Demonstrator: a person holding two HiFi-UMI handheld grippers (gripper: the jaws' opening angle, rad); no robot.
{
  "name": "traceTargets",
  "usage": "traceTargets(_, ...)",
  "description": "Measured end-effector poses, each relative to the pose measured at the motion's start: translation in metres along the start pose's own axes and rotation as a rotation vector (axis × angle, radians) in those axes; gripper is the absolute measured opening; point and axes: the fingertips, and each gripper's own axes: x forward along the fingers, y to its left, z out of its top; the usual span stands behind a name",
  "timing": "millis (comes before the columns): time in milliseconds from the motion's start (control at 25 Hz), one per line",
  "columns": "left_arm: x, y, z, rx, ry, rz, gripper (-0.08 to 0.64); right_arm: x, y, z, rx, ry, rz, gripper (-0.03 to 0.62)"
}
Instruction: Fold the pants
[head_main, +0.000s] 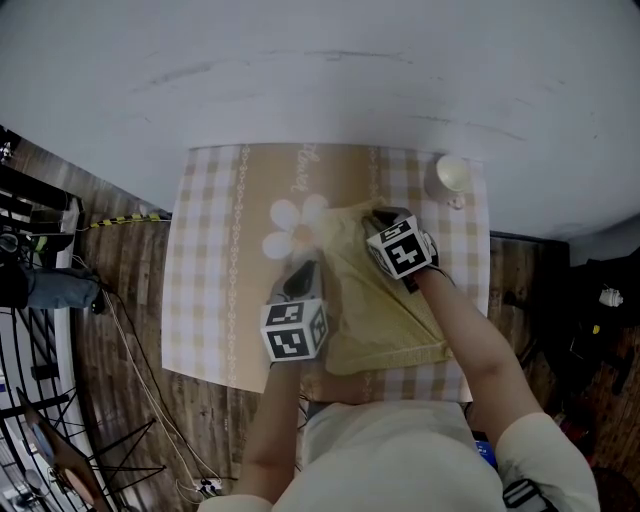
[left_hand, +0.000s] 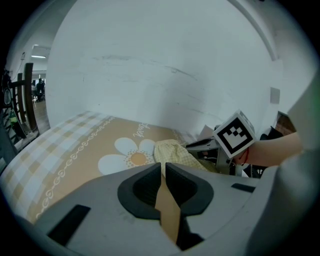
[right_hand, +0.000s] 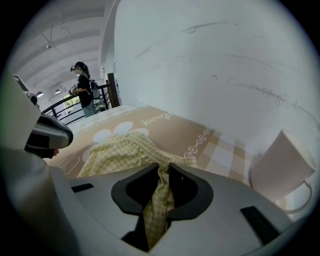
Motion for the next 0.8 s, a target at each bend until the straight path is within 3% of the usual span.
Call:
traceTargets(400, 0.005, -0.001, 0.001, 0.007, 0.002, 0.001, 0.028, -0.025, -0.014, 0.014, -0.079, -0.075, -0.023, 0.034)
traceTargets(800, 0.029, -0.003, 0.016, 0.008, 0.005, 0.006, 0.028, -0.036, -0.053, 0.013, -0.043, -0.037, -0.024, 0.025)
